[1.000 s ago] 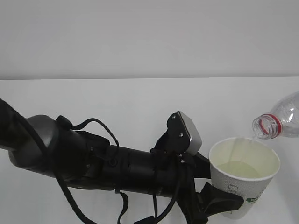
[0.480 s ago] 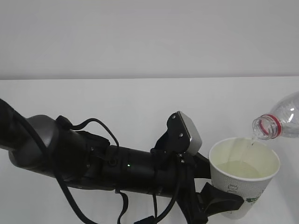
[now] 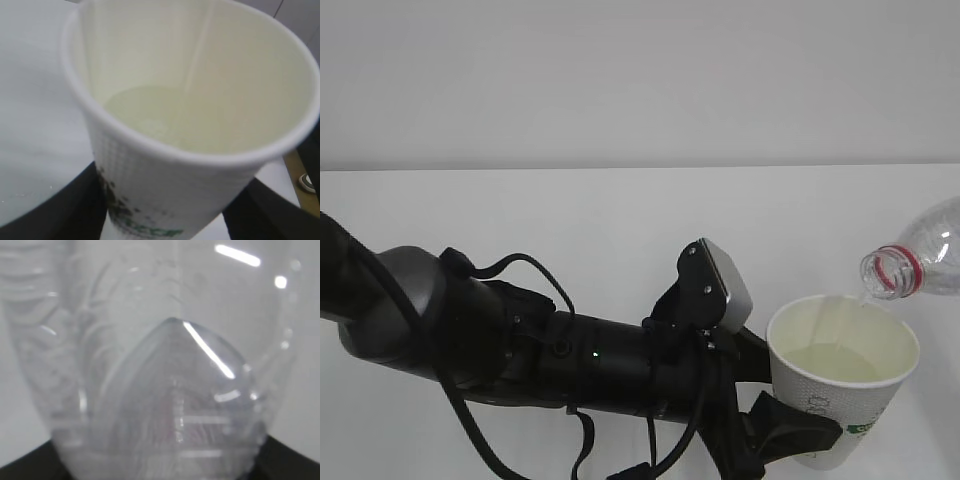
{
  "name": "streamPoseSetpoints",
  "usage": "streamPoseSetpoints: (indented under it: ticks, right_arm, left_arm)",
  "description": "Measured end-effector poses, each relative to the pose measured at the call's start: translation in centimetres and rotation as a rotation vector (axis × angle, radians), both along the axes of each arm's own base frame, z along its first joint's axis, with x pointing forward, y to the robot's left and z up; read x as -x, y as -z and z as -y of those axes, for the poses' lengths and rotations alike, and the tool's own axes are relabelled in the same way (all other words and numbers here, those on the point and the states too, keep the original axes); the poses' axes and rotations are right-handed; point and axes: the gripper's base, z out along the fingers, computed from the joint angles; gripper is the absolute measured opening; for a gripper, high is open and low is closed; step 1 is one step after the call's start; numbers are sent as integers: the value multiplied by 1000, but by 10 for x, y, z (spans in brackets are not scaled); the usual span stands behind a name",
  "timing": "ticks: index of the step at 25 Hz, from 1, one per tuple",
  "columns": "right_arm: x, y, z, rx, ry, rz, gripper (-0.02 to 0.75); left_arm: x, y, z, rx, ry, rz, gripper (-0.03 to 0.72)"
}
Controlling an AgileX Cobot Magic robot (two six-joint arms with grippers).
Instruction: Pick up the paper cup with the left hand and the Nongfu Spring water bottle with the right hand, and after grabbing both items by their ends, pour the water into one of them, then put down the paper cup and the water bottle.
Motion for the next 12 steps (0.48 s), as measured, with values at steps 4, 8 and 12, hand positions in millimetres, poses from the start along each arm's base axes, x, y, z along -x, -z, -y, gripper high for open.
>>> streamPoseSetpoints:
  ticks: [4, 8, 12]
  right_arm:
    - [0, 0, 0, 2, 0, 0, 430]
    - [0, 0, 0, 2, 0, 0, 430]
    - [0, 0, 0, 2, 0, 0, 430]
  left_arm:
    - [0, 0, 0, 0, 0, 0, 486]
    - [0, 0, 0, 0, 0, 0, 486]
    - [0, 0, 0, 0, 0, 0, 486]
